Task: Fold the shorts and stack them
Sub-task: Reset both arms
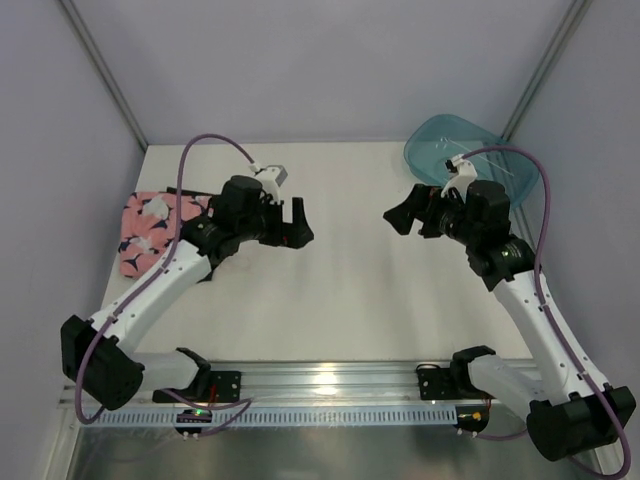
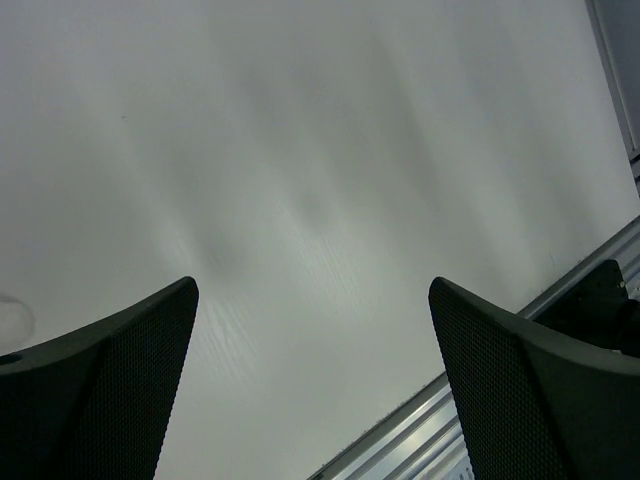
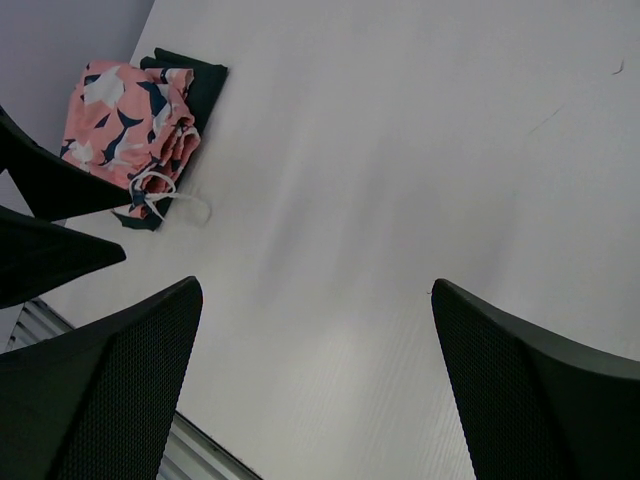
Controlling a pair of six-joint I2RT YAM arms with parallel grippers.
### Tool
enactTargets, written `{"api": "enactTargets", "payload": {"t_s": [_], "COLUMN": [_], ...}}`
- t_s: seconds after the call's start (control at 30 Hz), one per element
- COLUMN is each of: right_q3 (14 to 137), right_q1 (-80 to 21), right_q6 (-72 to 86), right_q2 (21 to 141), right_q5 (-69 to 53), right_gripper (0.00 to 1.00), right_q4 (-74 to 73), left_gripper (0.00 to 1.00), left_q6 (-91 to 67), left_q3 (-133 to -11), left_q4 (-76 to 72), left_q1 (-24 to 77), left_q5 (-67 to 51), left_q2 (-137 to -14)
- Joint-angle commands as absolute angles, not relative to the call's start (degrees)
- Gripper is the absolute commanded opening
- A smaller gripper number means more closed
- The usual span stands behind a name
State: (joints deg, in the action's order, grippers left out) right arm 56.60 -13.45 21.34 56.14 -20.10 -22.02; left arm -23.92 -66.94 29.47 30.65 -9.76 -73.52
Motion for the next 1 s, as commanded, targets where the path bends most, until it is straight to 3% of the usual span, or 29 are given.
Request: {"api": "enactTargets", "payload": {"t_s": [0.0,0.23,0.97], "right_q3": [56.69,54.49,53.79], "right_q1": [-13.80,-13.80,-13.80], "right_q6": [23.03,23.47,23.99], "right_q2": [53.53,48.70,47.37], "right_q5": [-17.84,-16.61,-18.63], "right_gripper": [0.99,0.99,1.00], "right_q4": [-21.97,-21.45,-20.30], "left_gripper": [0.99,0.99,0.99], "left_q6": [-26.71,-27.25,-28.39], "left_q3": [-63.65,-59.33,-61.44], "left_q4": [20.75,17.14,19.51], "left_q1": [32.25,33.05,33.05], "left_q5": [-8.61,-9.93,-11.16], "left_q2": [-69.09,-65.66,-63.90]}}
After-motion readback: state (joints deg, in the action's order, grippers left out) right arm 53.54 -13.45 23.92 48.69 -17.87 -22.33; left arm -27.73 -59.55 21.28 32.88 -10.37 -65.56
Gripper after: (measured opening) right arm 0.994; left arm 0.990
